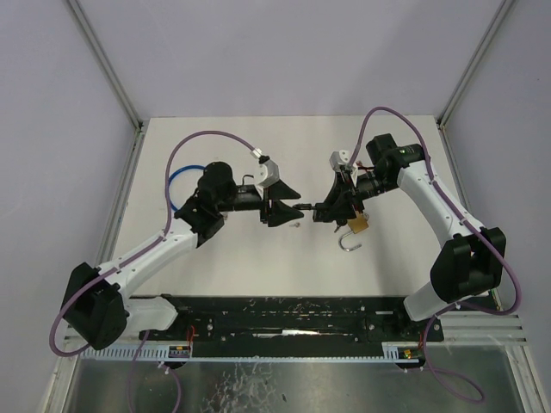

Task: Lock with the key
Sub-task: Lock the lock.

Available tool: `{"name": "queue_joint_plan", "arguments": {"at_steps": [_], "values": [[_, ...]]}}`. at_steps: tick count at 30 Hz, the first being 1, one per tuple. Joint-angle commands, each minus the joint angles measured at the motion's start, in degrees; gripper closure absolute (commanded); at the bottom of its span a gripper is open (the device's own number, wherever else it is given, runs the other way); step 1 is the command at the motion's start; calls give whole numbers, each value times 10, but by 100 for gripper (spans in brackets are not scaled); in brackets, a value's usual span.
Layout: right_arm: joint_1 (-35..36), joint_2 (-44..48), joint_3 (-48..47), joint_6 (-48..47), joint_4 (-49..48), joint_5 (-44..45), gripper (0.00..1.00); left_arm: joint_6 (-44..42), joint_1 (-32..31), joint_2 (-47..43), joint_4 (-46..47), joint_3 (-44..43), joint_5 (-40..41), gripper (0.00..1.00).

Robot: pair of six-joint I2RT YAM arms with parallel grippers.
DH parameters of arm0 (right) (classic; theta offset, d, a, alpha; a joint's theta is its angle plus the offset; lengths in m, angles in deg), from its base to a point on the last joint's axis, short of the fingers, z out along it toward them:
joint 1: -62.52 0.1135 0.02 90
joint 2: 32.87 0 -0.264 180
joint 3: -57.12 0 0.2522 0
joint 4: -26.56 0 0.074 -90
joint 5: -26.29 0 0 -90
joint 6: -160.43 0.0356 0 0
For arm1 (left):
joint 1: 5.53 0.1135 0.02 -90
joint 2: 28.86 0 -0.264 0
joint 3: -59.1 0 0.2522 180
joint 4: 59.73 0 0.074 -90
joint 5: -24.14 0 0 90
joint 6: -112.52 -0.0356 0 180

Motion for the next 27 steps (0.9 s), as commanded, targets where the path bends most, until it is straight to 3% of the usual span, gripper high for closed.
{"name": "queue_joint_plan", "arguments": {"at_steps": [1, 9, 13, 15, 19, 22, 27], "values": [[-1, 28, -20, -14, 12, -57, 100, -47, 0, 22, -42, -28, -32, 50], [-1, 26, -22, -19, 16, -60, 100, -48, 0, 42, -57, -26, -12, 66], [-1, 26, -22, -20, 14, -51, 100, -36, 0, 51, -59, -34, -26, 93], [-1, 27, -23, -19, 13, -48, 100, -22, 0, 57, -59, -39, -29, 99], [0, 25, -30, -17, 11, -38, 100, 30, 0, 77, -63, -51, -32, 99], [-1, 24, -34, -17, 14, -33, 100, 69, 0, 89, -77, -59, -15, 82], [-1, 24, -35, -24, 21, -37, 100, 79, 3, 85, -58, -40, -1, 77]]}}
